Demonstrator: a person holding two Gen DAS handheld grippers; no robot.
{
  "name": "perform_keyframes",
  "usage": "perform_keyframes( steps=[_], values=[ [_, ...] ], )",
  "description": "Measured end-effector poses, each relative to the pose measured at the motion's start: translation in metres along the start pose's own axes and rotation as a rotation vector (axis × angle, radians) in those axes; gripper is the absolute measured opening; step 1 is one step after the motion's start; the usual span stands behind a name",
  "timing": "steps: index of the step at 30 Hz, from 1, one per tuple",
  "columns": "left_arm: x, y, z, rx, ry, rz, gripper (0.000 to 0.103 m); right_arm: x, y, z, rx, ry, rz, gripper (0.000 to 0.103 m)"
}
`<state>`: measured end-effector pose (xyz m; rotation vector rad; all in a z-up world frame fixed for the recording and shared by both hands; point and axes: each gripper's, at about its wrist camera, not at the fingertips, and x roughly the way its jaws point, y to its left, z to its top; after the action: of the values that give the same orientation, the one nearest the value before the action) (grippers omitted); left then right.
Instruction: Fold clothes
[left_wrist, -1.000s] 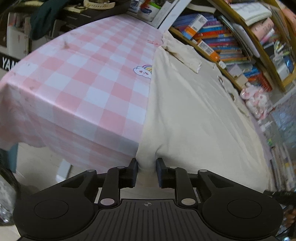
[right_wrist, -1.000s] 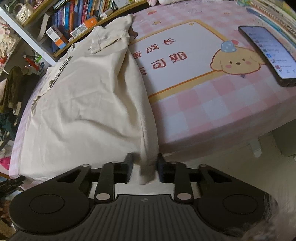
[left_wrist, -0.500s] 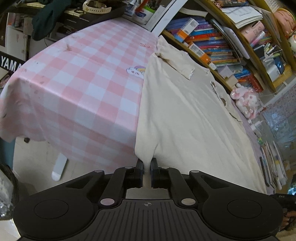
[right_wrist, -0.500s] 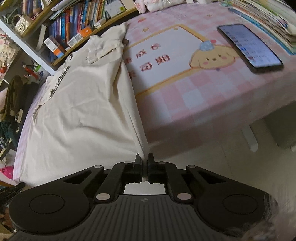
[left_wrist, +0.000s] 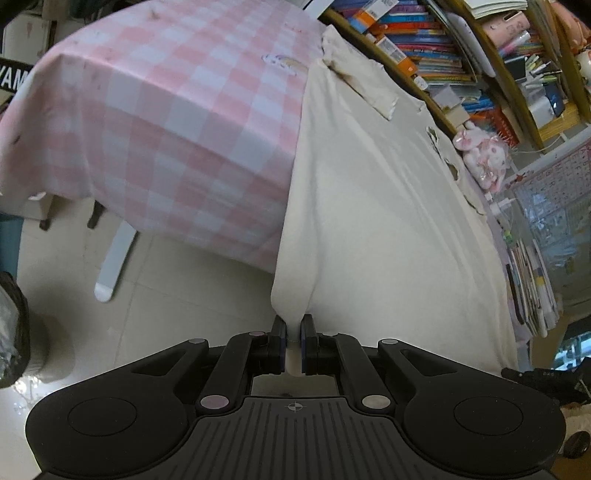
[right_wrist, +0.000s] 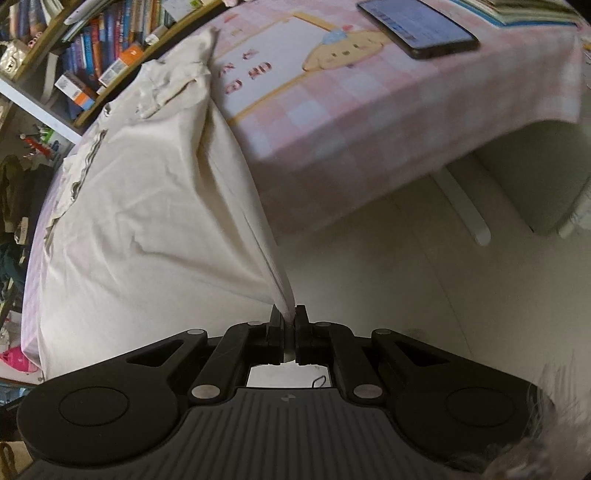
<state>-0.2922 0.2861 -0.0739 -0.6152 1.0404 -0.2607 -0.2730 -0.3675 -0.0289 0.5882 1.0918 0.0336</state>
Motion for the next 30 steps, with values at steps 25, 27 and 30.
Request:
perform_keyframes(
  steps=[25,27,30],
  values=[
    [0.010,-0.058,0.205,-0.306,-0.568,-0.422,0.006,-0.029,0.079,0.152,0.203,-0.426,0.613,0.005],
    [0.021,-0.068,0.223,-0.312,-0.583,-0.404,0.006,-0.014,0.091,0.173,0.209,-0.435,0.617,0.005],
    [0.042,-0.083,0.250,-0.296,-0.584,-0.351,0.006,0.015,0.101,0.210,0.246,-0.433,0.609,0.005]
  ],
)
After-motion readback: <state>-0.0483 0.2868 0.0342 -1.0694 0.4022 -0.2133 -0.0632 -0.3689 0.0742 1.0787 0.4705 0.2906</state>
